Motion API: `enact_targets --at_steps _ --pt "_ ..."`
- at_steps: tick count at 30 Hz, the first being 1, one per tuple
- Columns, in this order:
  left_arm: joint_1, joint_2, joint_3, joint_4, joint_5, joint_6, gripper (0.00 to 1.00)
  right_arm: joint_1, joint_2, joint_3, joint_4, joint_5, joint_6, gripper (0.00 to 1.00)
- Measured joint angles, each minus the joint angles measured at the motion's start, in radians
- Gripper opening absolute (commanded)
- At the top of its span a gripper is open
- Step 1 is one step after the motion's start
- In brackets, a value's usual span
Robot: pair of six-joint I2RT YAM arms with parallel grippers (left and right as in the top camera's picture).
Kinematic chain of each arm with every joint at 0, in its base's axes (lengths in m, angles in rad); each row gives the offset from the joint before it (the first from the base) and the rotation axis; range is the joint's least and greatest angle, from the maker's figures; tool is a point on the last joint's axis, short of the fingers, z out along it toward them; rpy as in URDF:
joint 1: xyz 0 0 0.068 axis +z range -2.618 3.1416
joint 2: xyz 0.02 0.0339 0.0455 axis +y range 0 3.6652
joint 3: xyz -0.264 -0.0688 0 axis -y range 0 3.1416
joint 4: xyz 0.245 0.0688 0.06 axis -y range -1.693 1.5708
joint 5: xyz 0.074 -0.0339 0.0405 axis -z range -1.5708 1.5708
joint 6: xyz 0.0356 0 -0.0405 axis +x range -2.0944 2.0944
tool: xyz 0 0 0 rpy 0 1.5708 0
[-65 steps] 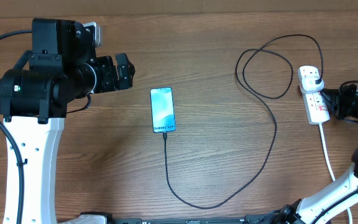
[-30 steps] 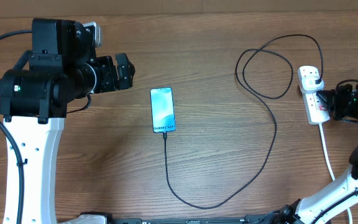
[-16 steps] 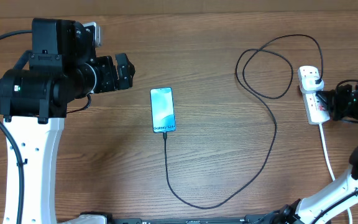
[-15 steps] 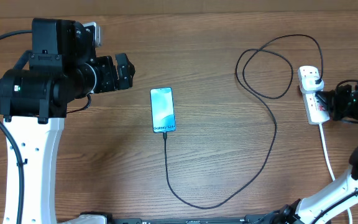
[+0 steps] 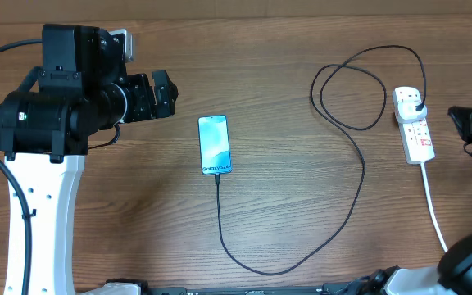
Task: Plug charger to phone and switch on socket
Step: 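Lift the right gripper away from the power strip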
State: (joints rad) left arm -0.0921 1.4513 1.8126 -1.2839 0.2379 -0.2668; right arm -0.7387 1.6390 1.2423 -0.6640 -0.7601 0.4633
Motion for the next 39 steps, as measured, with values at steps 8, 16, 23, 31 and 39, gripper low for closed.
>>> enact_targets --at_steps 8,16,23,31,39 --pt "0.0 0.0 0.0 0.0 0.0 0.0 1.0 0.116 -0.213 0.0 -0.1 0.014 -0.081 0.04" --pt "0.0 0.0 0.0 0.0 0.0 0.0 0.99 0.326 -0.403 0.0 -0.149 0.07 -0.12 0.04" --pt "0.0 0.0 0.0 0.0 0.0 0.0 0.99 0.6 -0.435 0.068 -0.306 0.234 -0.158 0.04" --pt "0.0 0.0 0.0 0.0 0.0 0.0 0.99 0.863 -0.435 0.294 -0.515 0.543 -0.195 0.04" --pt "0.0 0.0 0.0 0.0 0.0 0.0 0.99 0.956 -0.482 0.411 -0.624 0.718 -0.285 0.04"
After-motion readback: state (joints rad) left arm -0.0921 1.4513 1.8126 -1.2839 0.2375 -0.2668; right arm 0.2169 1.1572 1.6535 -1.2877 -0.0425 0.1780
